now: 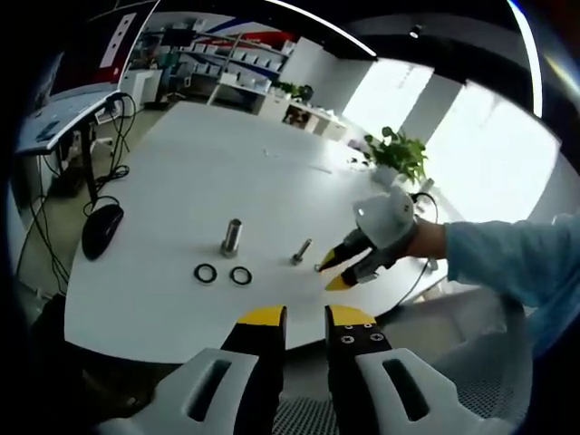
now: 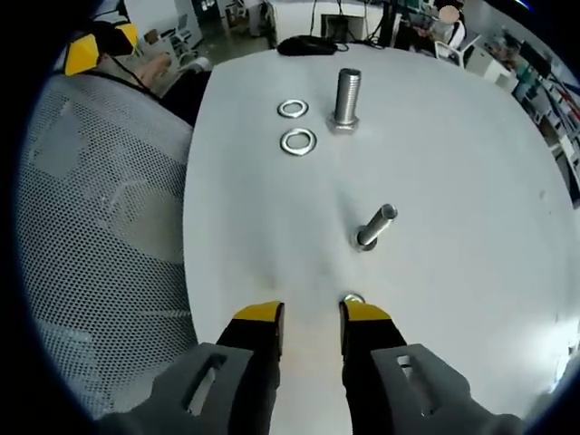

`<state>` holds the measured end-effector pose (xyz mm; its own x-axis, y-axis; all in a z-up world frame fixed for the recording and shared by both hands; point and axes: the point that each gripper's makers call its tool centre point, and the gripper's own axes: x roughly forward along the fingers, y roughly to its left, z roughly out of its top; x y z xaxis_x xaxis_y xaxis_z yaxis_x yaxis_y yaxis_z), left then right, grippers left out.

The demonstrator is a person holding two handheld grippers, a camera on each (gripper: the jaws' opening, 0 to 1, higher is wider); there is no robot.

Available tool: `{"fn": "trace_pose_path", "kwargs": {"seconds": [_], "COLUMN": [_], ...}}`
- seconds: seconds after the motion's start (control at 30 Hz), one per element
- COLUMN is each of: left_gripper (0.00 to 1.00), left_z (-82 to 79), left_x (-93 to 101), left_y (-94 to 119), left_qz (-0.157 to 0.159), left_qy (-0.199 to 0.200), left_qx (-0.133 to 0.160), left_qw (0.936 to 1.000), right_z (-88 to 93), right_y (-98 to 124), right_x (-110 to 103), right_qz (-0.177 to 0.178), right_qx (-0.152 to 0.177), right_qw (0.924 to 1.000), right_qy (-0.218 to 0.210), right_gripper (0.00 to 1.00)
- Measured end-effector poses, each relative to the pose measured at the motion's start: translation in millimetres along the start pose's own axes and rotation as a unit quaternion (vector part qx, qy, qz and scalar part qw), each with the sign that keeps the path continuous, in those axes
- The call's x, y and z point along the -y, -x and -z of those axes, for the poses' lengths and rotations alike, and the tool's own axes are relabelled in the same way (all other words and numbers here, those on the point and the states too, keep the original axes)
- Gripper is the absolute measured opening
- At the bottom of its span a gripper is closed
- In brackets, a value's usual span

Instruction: Place the washer onto the threaded stud by aligning its center hole with the stud, sliding it down to the base, and recovering from edge contact or off-axis alignment until the washer reaches the visible bottom stop.

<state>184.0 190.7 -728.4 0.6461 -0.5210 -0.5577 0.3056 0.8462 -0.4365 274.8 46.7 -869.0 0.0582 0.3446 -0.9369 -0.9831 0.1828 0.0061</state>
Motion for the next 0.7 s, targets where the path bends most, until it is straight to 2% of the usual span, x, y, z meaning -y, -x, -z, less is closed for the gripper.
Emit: {"fn": "trace_pose_path", "kwargs": {"seconds": [0.2, 0.47, 0.63, 0.7], "left_gripper": [0.15, 0.14, 0.14, 0.14], "left_z": [-0.8, -2.1, -2.8, -2.9], "left_x": [-0.8, -1.8, -3.0, -3.2], "left_y": [0, 1, 1, 1], "left_qz": [-0.001, -0.003, -0.005, -0.006], "left_qy": [0.001, 0.005, 0.008, 0.008], "left_qx": [0.002, 0.007, 0.01, 0.009], "left_qw": [1.0, 1.0, 0.9999, 0.9999], "right_z": [-1.7, 15.7, 9.9, 8.4], "right_y": [5, -5, -7, -7], "right_x": [16, 28, 31, 29], "right_qz": [0.011, 0.004, 0.003, 0.0], "right_qx": [0.002, -0.042, -0.038, -0.045], "right_qw": [0.9999, 0.9991, 0.9993, 0.9987], "right_qy": [-0.007, 0.001, 0.001, 0.022], "right_gripper": [0.26, 0.25, 0.24, 0.24]}}
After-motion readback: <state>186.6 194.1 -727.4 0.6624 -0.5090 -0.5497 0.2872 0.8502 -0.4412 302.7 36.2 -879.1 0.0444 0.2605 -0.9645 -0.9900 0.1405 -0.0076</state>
